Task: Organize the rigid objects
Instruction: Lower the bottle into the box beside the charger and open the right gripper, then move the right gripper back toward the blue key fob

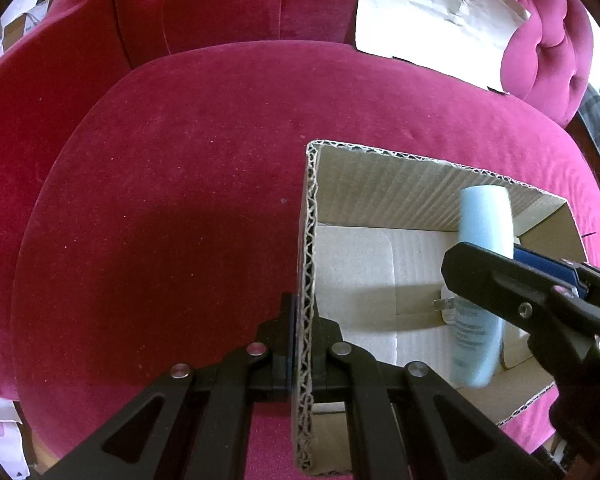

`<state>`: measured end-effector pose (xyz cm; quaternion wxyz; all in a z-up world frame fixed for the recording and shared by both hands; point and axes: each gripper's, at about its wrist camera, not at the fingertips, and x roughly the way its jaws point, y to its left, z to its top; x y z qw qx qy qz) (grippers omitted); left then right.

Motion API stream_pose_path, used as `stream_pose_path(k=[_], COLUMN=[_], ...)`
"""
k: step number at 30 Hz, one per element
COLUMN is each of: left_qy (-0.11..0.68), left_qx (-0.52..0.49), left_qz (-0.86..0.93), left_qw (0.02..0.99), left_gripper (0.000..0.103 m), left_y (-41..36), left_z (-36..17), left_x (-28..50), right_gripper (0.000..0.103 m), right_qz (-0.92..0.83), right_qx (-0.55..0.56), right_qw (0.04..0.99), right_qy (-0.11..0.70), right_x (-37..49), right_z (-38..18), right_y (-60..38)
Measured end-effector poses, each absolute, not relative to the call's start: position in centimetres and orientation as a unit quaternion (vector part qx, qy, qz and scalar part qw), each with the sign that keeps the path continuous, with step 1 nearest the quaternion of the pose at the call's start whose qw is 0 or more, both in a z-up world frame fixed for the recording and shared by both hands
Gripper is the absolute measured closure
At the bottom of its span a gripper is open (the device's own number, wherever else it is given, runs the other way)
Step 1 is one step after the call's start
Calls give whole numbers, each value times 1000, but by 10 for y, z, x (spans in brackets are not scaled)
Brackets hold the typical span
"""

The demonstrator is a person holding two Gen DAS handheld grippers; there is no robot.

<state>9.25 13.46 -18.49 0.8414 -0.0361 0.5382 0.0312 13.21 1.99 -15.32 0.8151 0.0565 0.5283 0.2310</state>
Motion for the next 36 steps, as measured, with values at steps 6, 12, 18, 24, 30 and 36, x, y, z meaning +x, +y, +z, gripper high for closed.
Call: stream_pose_path(k=[6, 12, 18, 24, 30, 36], left_qy=[538, 537, 538, 538, 538, 538], left_qx=[-36, -41, -38, -35, -33, -32], left_qz=[32, 31, 30, 30, 31, 32], left_qw=[842, 842, 842, 842, 842, 842], left_gripper=[99, 99, 99, 99, 99, 100], left_y=[134, 136, 137, 136, 135, 133], left_z=[-184, -183, -183, -184, -184, -184], left_x=[92, 92, 92, 93, 93, 93], right_gripper=[39, 17, 0, 0, 0, 0], right_qz=[214, 189, 175, 161, 160, 152], right_qx=[55, 41, 33, -2, -14, -6], right_qw=[823, 833, 841, 851, 863, 868], right_qy=[523, 518, 511, 500, 478, 472], right_x=[132, 133, 133, 130, 128, 127], right_z=[-150, -148, -144, -139, -128, -122], right_y=[17, 9, 0, 0, -5, -21])
